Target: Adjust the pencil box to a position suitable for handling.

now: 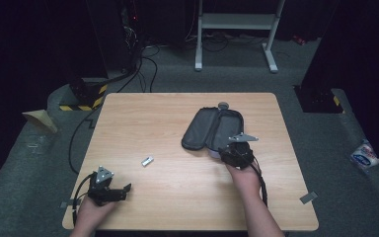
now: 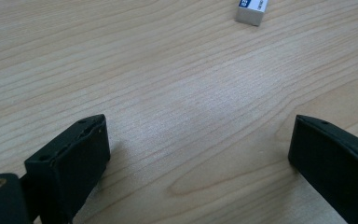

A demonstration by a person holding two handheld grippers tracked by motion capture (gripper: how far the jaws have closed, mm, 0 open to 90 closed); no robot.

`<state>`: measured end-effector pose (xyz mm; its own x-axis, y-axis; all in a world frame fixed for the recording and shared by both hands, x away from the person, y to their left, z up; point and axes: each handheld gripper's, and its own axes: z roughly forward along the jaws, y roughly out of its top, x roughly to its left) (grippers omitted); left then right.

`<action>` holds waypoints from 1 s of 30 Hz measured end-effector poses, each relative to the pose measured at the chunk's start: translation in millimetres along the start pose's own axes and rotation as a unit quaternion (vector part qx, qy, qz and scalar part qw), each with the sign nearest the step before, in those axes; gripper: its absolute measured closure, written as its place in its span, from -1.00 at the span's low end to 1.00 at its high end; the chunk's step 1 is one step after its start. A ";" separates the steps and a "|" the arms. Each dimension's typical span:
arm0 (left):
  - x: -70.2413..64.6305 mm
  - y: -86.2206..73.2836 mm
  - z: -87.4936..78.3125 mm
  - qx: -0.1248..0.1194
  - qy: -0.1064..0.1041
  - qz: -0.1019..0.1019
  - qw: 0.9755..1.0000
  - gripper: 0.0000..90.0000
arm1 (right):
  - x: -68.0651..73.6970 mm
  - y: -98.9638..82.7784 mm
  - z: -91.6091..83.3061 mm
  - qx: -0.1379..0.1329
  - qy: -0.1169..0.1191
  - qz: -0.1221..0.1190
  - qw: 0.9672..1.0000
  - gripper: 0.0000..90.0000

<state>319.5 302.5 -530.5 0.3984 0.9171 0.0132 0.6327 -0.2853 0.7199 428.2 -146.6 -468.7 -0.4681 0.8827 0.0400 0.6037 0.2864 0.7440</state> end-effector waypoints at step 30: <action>-0.2 -0.2 -0.4 0.001 0.000 0.002 1.000 -0.87 | 56.4 -44.8 -11.1 -0.017 0.071 -0.030 0.997 0.57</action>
<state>319.1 302.5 -530.4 0.4008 0.9160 0.0151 0.6327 -0.2887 0.7185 367.6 -113.8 -492.4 -0.5907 0.8022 0.0870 0.5509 0.3221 0.7699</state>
